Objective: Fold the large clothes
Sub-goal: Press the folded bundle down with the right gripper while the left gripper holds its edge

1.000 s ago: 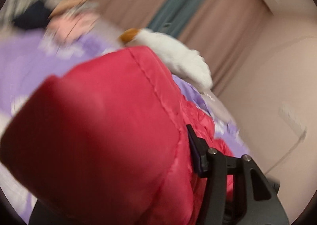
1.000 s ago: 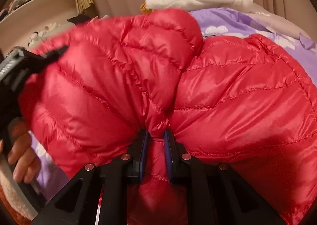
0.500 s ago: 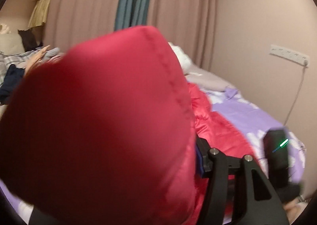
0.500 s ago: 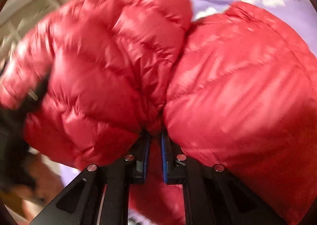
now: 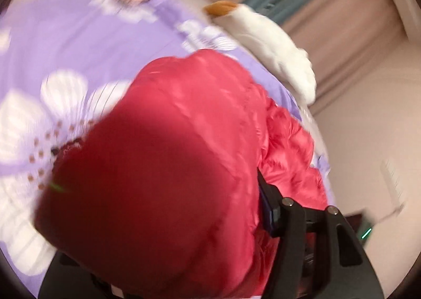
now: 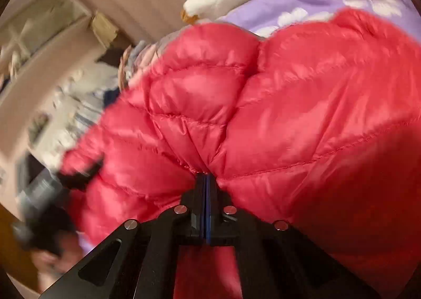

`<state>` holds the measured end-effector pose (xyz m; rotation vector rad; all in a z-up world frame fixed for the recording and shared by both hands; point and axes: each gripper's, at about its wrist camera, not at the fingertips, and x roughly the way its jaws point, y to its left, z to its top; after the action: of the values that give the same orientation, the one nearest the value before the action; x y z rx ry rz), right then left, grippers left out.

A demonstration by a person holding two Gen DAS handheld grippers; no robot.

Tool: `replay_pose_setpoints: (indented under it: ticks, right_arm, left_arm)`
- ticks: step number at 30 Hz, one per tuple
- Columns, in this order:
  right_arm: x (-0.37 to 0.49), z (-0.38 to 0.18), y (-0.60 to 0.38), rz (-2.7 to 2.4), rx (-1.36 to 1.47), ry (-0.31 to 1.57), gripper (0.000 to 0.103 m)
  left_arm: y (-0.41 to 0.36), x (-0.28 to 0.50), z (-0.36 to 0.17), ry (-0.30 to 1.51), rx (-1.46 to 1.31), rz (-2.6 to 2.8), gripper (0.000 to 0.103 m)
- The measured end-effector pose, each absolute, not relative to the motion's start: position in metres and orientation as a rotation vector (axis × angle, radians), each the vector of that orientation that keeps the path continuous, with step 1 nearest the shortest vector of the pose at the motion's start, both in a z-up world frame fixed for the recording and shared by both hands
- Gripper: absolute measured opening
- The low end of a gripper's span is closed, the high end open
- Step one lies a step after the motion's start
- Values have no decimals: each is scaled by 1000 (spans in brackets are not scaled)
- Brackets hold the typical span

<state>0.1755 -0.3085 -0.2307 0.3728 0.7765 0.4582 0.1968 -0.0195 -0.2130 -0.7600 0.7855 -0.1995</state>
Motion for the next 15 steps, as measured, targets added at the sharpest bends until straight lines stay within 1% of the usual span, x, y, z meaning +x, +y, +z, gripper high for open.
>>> replay_pose_setpoints:
  ticks: [3,5,8,9,10,13,15]
  right_arm:
    - [175,-228,-310,464,363,775,0]
    - [173,-228,-316,485,385,772,0]
    - [170,-227,-317,481,375,774,0]
    - [167,-227,-315,472,357,770,0]
    - [163,-226,-309,464,347,767,0]
    - [161,-223,-300,432,314,763,0]
    - [161,-219,-298,419,300,774,0]
  left_arm:
    - [-9,196,-219,811,-909,-193,62]
    - [-2,201,-221,821,-947,-200,63]
    - [1,207,-216,744,-864,-119,70]
    - [1,212,-218,719,-839,-100,74]
    - [2,217,-222,715,-830,-76,76]
    - [-3,234,-230,766,-787,-105,75]
    - [-4,235,-229,765,-776,-121,68]
